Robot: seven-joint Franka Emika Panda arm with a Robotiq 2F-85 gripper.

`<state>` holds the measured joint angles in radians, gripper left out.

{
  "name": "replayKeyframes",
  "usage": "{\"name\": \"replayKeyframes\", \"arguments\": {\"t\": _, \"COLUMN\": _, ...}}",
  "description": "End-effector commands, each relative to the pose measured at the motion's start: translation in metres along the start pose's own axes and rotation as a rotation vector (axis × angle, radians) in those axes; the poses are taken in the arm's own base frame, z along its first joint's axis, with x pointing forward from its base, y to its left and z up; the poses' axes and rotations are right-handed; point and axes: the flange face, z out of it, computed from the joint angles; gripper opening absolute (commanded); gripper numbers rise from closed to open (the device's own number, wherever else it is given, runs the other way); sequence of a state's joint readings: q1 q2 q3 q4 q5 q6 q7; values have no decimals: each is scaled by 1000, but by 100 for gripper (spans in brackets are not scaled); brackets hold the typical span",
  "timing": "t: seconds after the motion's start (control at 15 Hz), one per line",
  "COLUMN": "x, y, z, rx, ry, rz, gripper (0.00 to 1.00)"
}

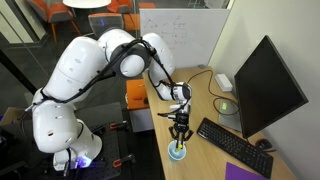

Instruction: Put the yellow marker inside the light blue cup

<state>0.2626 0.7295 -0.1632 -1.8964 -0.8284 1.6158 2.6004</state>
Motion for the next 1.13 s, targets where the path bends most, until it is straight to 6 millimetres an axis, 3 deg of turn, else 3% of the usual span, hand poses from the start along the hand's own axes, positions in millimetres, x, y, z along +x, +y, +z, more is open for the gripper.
{"name": "replayKeyframes", "arguments": {"t": 0.0, "x": -3, "y": -7, "z": -1, "rx": -31, "ry": -5, "rz": -3, "gripper": 52}}
{"name": "replayKeyframes", "arguments": {"t": 0.4, "x": 13, "y": -1, "z": -19, "rx": -3, "ry": -41, "rz": -9, "gripper": 98}}
{"name": "replayKeyframes", "arguments": {"t": 1.07, "x": 33, "y": 6, "z": -30, "rx": -8, "ry": -49, "rz": -39, "gripper": 100}}
